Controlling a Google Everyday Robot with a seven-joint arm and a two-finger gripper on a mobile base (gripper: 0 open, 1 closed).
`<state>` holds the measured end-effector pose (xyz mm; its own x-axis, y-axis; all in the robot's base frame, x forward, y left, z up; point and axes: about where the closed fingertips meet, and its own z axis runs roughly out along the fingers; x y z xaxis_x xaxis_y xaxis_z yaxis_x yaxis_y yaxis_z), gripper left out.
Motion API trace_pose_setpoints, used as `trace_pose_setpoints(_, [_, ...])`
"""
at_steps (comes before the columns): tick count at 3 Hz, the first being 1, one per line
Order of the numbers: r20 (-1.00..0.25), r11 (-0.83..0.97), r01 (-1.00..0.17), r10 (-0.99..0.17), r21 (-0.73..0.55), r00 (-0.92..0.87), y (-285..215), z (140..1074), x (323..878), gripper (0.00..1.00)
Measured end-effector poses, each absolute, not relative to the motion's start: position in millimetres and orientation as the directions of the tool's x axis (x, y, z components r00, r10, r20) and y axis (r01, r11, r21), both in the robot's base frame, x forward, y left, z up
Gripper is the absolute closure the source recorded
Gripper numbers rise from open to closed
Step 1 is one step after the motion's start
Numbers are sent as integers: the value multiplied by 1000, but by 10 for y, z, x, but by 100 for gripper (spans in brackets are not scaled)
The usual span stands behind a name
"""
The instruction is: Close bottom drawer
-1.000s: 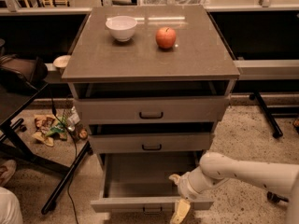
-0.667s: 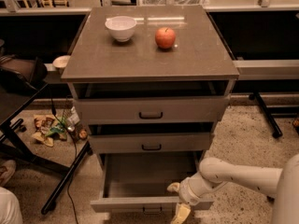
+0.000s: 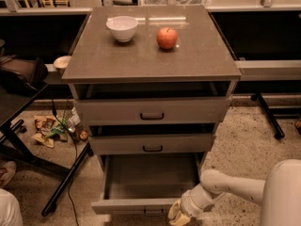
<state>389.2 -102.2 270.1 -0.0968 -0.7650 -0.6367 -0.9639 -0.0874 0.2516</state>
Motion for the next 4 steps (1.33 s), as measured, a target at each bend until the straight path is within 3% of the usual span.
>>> trace_pose_setpoints(1, [-640,-90,-962,-762,257,-100,-995,2673,3864,87])
trace_pose_setpoints(2, [-625,-96,-961,-775,258,-90,-964,2619,3847,100])
trace_pose_setpoints(4, [-601,-164,-962,-799,217,1,-959,1920,3859,100])
